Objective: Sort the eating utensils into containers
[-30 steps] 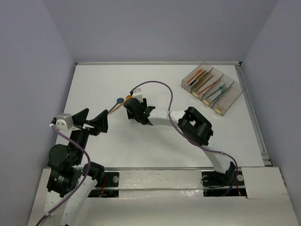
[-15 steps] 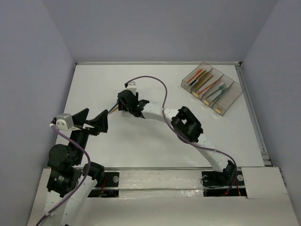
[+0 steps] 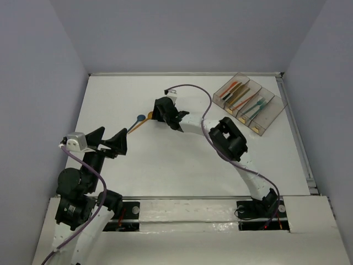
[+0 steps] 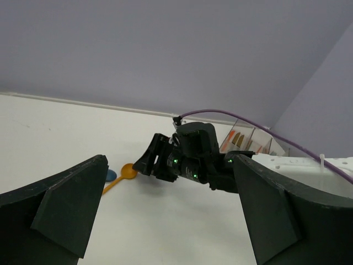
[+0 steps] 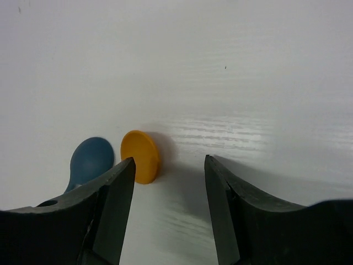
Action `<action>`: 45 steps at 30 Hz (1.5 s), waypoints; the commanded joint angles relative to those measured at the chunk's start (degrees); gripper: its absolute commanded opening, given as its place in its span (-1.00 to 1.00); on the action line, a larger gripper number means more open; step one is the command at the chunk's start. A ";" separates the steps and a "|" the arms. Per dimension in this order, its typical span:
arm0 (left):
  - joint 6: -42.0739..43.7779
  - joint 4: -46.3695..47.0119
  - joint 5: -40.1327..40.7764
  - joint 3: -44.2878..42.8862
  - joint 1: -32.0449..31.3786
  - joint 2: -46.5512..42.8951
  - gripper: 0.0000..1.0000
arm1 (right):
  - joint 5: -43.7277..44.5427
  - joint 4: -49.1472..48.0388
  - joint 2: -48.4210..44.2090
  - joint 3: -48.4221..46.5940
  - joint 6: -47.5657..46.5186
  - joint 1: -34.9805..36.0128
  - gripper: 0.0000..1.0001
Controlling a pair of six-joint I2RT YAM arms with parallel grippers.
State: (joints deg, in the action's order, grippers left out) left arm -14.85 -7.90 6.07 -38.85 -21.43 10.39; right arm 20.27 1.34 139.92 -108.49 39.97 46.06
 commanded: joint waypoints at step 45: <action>0.61 3.15 -1.23 0.27 0.16 2.26 0.98 | -20.80 -17.42 -1.57 15.04 4.86 -4.67 -1.00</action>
State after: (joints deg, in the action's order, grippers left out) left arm -14.85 -7.88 5.96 -38.85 -21.39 11.18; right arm -1.78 -18.31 140.75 -98.48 46.39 41.47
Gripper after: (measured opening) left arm 0.992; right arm 0.019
